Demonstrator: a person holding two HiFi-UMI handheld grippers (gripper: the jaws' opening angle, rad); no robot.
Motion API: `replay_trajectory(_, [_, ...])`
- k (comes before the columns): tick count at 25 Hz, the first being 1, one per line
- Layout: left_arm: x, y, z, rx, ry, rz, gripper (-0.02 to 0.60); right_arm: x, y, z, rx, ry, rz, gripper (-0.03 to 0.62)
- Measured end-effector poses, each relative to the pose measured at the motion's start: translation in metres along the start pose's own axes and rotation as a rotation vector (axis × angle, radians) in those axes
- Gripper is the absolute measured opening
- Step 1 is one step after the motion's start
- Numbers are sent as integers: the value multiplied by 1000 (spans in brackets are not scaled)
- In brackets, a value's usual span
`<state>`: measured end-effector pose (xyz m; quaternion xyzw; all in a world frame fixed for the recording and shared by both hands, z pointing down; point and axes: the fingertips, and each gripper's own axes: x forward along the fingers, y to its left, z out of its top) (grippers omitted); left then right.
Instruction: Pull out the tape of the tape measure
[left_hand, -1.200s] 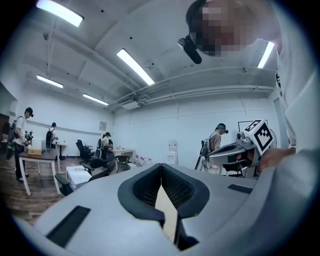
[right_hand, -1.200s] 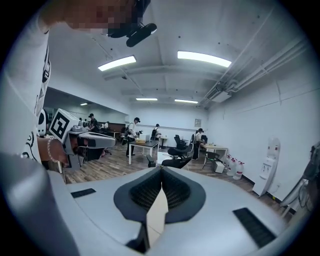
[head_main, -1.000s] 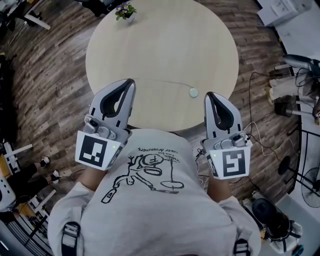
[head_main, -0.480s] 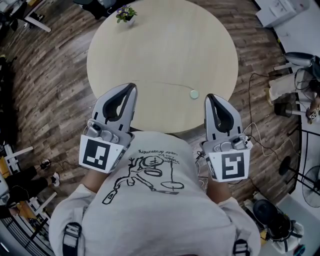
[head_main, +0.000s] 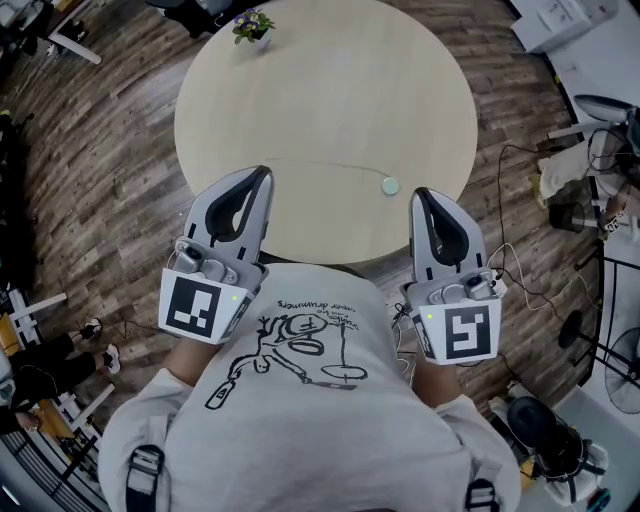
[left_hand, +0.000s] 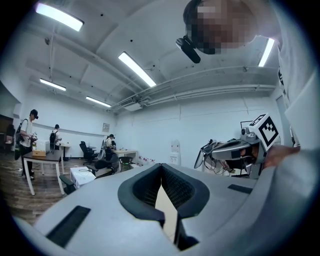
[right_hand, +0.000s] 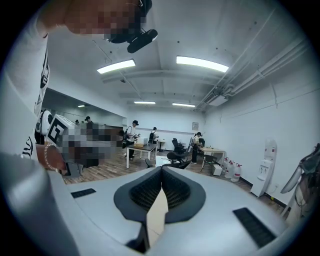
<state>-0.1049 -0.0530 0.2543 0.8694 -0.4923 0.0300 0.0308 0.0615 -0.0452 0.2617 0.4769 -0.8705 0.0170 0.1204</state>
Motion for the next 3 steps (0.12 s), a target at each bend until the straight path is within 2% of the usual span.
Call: replay_trajectory(3, [-5, 1, -4, -3, 4, 9, 21, -5, 4, -3, -3, 0, -1, 10])
